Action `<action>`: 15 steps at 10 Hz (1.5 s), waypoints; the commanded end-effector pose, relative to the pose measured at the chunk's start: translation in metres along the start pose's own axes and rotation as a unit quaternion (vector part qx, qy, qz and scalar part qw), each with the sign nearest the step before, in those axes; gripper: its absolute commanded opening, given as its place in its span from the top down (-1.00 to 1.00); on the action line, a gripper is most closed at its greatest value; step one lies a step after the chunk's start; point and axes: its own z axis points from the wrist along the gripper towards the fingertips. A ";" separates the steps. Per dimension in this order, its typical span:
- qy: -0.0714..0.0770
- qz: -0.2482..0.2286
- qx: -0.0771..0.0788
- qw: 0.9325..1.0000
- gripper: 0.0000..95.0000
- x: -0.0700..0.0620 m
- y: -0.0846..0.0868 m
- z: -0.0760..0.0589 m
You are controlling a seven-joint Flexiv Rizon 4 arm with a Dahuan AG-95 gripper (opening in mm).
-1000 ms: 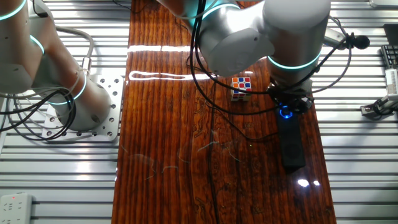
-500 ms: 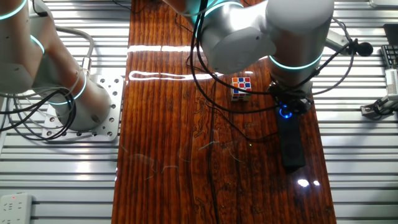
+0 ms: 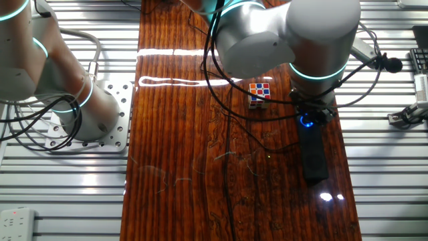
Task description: Turn the knob to increase the volume of the speaker
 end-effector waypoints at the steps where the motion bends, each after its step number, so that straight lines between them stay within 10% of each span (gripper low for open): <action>1: -0.002 0.025 0.000 1.000 1.00 0.000 -0.001 -0.001; 15: -0.010 0.175 0.003 0.985 1.00 0.000 -0.002 -0.001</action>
